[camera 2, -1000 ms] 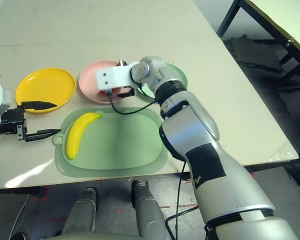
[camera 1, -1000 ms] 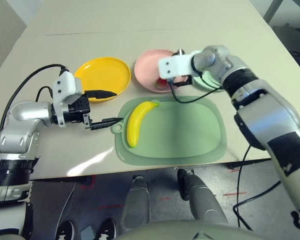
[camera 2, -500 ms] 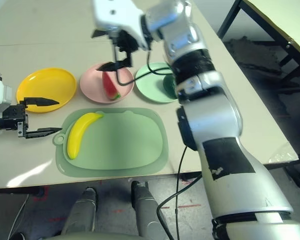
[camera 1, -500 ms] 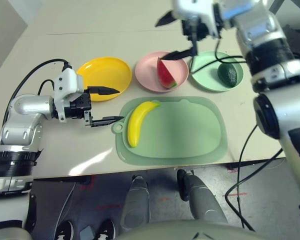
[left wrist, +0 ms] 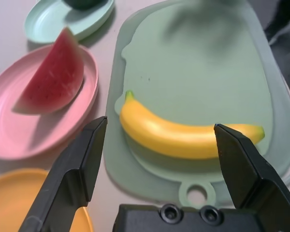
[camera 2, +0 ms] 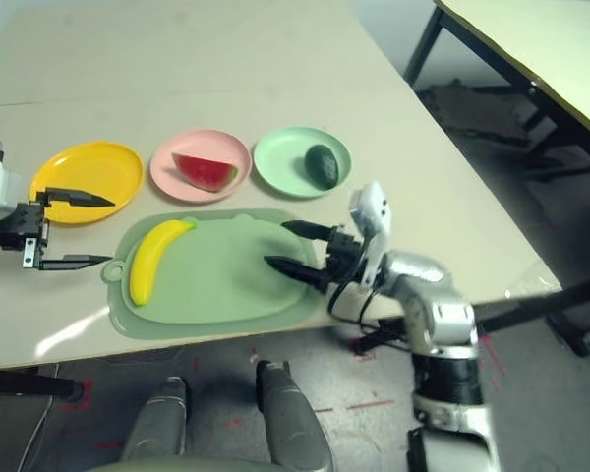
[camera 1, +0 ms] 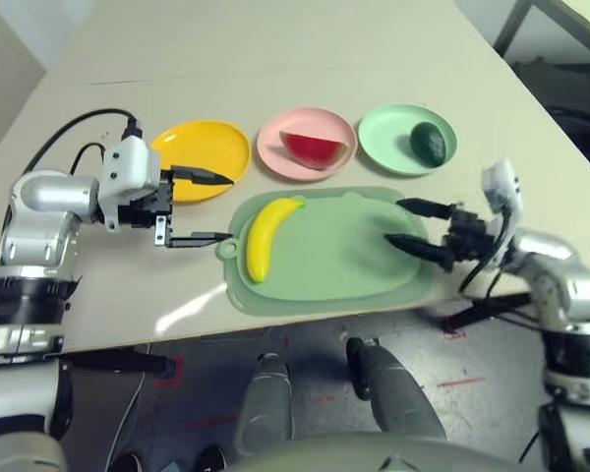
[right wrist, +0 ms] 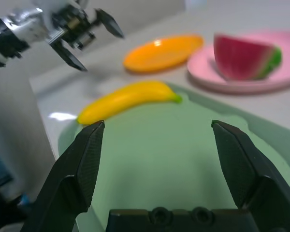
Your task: Place the fruits into color-matched plates.
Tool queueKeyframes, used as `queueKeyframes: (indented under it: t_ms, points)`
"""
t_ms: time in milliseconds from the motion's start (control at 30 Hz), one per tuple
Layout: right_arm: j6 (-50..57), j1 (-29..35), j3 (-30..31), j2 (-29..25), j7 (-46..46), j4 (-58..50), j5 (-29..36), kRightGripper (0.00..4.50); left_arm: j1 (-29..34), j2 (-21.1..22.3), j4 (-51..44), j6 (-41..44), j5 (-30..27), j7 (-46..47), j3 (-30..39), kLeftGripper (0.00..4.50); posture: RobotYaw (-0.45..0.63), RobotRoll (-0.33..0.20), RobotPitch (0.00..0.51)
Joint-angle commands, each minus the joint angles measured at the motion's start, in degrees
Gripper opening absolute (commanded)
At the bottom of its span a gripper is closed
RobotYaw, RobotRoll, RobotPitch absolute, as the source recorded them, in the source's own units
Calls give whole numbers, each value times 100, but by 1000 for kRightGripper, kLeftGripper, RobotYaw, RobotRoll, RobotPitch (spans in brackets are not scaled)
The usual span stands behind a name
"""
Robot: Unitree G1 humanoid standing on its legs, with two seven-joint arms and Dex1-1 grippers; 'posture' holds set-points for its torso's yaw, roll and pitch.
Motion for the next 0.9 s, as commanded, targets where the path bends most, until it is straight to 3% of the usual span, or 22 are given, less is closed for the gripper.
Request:
queueKeyframes:
  t_ms: [33, 167, 367, 600, 900]
  points:
    - [-1322, 123, 197, -32, 338, 477, -157, 4449, -233, 92, 390, -508, 288, -301, -291, 4500, -86, 0, 209]
    - [-2382, 29, 402, -107, 638, 1196, -295, 4449, -629, 310, 807, -1299, 400, -350, -885, 4500, -71, 0, 202]
    - [-3501, -224, 613, -341, 1141, 2348, -406, 4449, -2111, 452, 1889, -3805, 731, -350, -2655, 4500, -63, 0, 187]
    - [-3954, -190, 974, -396, 1214, 2558, -489, 4449, -3558, 9, 3026, -5620, 885, -350, -4549, 4500, -104, 0, 181]
    - [-4115, 224, 1165, -401, 823, 2093, -509, 4449, -4068, -750, 3706, -6494, 595, -350, -6051, 4500, -184, 0, 182]
